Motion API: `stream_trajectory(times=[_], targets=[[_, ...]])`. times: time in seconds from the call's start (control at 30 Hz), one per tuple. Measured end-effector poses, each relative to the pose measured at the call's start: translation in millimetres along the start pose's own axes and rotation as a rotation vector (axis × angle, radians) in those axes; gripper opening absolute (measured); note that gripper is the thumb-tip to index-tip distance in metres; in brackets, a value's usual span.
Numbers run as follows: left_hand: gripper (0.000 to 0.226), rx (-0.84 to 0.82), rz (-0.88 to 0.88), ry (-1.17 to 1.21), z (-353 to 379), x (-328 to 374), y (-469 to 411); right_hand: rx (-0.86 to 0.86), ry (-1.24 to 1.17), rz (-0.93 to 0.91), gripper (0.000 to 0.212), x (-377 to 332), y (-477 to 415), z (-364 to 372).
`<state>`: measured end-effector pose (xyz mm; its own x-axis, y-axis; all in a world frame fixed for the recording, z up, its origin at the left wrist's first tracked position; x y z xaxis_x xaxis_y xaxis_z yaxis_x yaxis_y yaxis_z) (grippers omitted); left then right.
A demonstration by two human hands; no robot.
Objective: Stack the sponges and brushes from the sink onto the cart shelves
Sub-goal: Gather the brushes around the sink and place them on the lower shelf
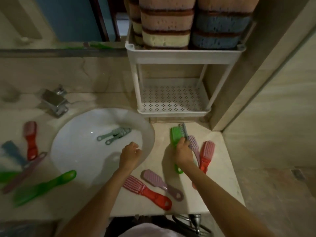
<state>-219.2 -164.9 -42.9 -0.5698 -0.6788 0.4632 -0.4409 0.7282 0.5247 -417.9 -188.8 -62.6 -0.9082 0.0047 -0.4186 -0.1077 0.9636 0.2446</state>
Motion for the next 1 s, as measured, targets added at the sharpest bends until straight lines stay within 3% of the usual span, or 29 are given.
stream_trajectory(times=[0.17, 0.3, 0.4, 0.57, 0.77, 0.9, 1.0], targets=[[0.056, 0.055, -0.244, -0.402, -8, -39, 3, 0.048, -0.023, 0.086, 0.056, -3, -8, 3], [0.084, -0.077, -0.401, -0.295, -2, -72, 15, 0.082, -0.145, 0.073, 0.064, -9, -5, 10], [0.1, -0.211, -0.452, -0.238, 16, -76, 25, 0.047, -0.087, -0.035, 0.048, -22, 0, 14], [0.095, -0.106, -0.421, -0.158, 26, -69, 36, 0.034, -0.084, -0.153, 0.034, -38, 6, 10], [0.077, 0.073, -0.317, 0.007, 0, -57, 30, 0.05, -0.143, -0.192, 0.037, -41, 5, -3], [0.071, 0.051, -0.135, 0.231, -28, -2, 17, 0.142, -0.204, -0.199, 0.041, -43, -1, -25], [0.066, -0.061, 0.006, 0.206, -37, 61, 9, 0.245, -0.266, -0.194, 0.042, -43, -15, -50]])
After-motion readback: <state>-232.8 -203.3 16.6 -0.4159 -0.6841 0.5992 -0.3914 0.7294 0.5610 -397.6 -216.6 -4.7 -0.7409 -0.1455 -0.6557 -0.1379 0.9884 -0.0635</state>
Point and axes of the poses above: each hand's wrist, its own y-axis away from the middle knuckle, its own z-axis out of the palm, x = y × z, the point moved 6 cm from there along -y, towards the middle knuckle, and after that the axes turned 15 degrees about -z, right-handed, at the moved point
